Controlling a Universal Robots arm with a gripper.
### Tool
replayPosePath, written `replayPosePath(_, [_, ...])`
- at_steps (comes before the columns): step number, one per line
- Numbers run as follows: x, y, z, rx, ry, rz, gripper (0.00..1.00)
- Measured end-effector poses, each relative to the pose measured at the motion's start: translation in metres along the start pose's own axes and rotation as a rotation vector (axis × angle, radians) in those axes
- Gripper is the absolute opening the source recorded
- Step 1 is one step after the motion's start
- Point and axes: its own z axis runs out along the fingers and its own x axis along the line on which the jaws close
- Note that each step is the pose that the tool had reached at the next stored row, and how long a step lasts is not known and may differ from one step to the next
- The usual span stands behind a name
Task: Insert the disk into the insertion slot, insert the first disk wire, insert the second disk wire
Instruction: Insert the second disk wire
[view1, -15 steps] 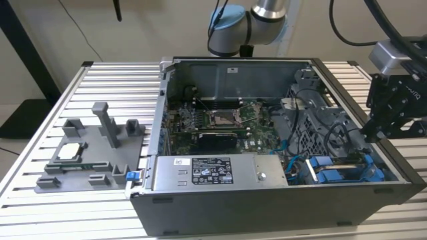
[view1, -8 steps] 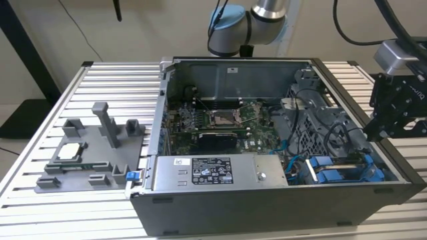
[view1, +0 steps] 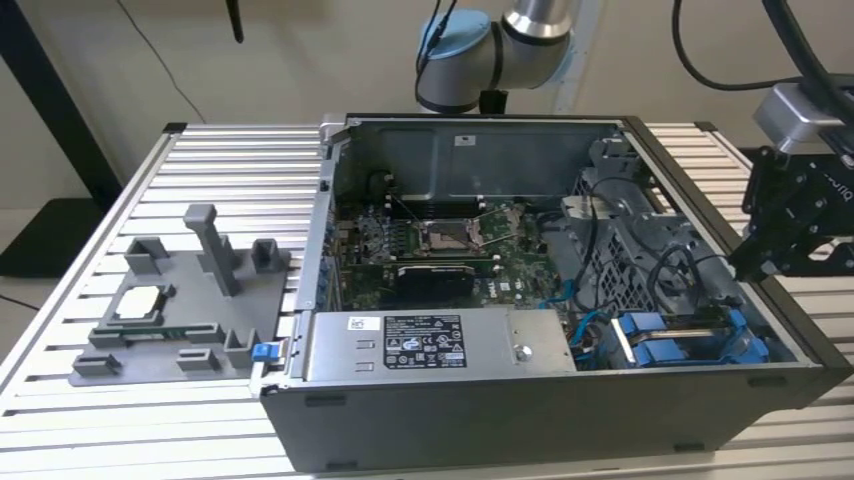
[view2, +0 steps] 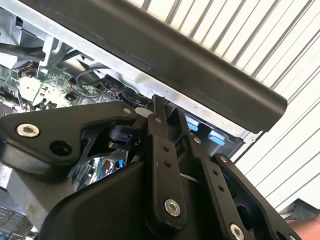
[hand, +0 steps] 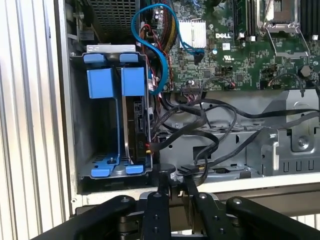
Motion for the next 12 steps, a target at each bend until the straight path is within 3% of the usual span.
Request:
replayPosePath(5, [0.0004,-0.0004,-0.002,-0.01,-0.0036,0.002,1.0])
replayPosePath(12, [0.001,-0.001,-0.0001,-0.0175,-0.0074,0.009,1.0])
